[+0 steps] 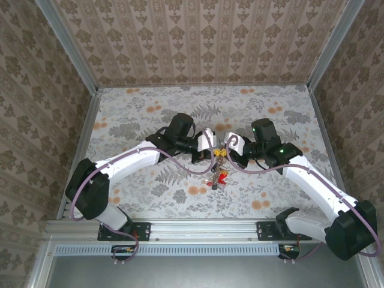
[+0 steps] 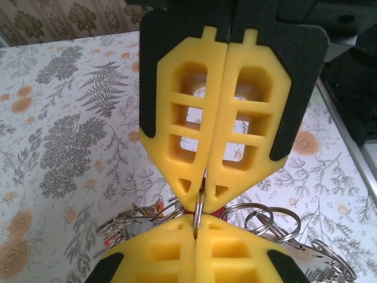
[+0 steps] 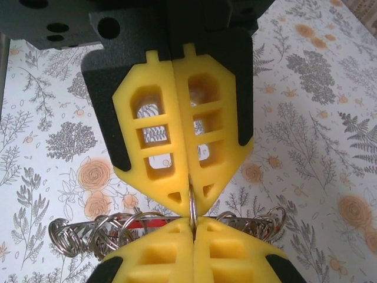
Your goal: Put the keys on the keyring
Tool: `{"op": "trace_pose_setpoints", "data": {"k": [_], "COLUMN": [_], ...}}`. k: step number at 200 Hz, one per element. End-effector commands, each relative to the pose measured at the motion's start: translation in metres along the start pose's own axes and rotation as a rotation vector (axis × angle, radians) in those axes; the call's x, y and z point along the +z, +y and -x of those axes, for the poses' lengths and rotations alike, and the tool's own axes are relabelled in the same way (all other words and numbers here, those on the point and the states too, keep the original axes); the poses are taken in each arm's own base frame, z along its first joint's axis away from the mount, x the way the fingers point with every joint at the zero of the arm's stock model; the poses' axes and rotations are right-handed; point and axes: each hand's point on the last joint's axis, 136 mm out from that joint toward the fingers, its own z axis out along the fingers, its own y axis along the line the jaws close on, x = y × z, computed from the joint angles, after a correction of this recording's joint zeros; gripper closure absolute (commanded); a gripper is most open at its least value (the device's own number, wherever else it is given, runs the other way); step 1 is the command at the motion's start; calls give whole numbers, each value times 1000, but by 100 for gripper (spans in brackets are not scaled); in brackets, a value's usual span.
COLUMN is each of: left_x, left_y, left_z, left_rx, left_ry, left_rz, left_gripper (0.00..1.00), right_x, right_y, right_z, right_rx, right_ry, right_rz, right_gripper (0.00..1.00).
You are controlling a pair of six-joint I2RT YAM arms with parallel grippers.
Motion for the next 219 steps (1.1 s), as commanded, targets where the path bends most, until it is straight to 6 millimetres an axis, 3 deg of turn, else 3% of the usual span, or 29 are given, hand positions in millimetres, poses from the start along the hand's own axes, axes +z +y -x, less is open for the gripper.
{"op": "trace_pose_setpoints", "data": {"k": [1, 40, 91, 131, 146, 170, 194, 219], "left_x": [-3, -19, -25, -27, -26, -24, -21, -18], "left_y": [8, 10, 6, 5, 4, 5, 6, 4], "left_z": [14, 33, 44, 44, 42, 35, 22, 13], "left_rx": [10, 0, -3, -15, -20, -28, -29, 5], "left_ry": [-57, -208, -307, -325, -320, -277, -187, -99], "left_rz": [16, 23, 1, -3, -3, 7, 25, 29], "left_gripper": [100, 100, 100, 100, 100, 100, 83, 81], "right_x": [-12, -7, 5, 4, 2, -3, -7, -10], "right_y": [3, 1, 1, -1, -2, -5, -6, -3], "right_z": [32, 12, -5, -2, 1, 7, 9, 10], "right_rx": [-93, -18, 47, 52, 48, 39, 17, -7], "right_ry": [-124, -108, -102, -127, -136, -137, -104, -74], "right_rz": [-17, -3, 20, 11, 4, -9, -14, -4], "right_gripper": [98, 91, 86, 89, 100, 100, 100, 100]}}
